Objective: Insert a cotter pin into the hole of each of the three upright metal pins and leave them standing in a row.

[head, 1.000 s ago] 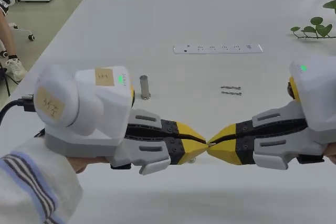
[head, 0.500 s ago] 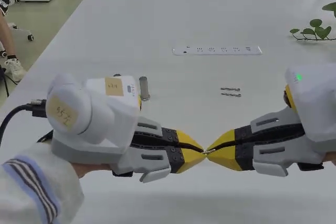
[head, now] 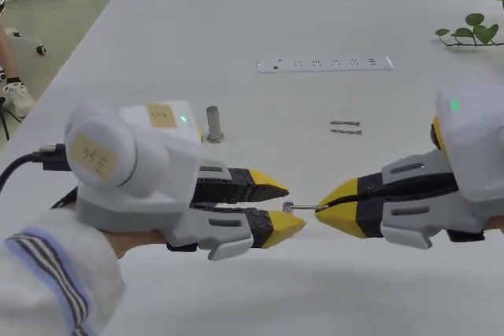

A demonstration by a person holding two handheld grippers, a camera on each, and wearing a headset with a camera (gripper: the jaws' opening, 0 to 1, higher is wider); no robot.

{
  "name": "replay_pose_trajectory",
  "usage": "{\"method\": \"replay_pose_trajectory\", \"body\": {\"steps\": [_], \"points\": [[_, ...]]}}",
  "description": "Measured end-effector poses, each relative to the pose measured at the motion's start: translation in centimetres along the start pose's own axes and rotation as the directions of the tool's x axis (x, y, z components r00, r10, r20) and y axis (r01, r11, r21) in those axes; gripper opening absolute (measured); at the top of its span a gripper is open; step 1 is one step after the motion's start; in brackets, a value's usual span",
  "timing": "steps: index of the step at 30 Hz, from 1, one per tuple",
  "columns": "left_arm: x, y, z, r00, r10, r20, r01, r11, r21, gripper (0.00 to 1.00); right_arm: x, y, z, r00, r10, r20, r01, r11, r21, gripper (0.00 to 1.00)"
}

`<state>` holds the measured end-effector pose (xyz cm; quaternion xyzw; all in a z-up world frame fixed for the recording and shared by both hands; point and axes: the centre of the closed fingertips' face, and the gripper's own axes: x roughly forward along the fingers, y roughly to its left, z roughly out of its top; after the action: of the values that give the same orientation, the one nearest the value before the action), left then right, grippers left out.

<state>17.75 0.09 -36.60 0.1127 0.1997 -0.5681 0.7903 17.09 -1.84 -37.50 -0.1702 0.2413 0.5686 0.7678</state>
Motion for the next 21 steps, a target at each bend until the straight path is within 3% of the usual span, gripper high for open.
{"method": "replay_pose_trajectory", "body": {"steps": [10,21], "points": [[0.7,1.7,-1.4,0.9972,0.038,-0.064,-0.039,0.999,-0.002,0.17,0.5,-1.7,-2.1,0.9979,-0.040,-0.051,0.040,0.999,-0.003,0.00],[2.4,3.4,-3.2,0.9886,0.053,-0.141,-0.056,0.998,-0.019,0.14,1.4,-3.0,-4.0,0.9950,-0.044,-0.090,0.044,0.999,0.001,0.00]]}}
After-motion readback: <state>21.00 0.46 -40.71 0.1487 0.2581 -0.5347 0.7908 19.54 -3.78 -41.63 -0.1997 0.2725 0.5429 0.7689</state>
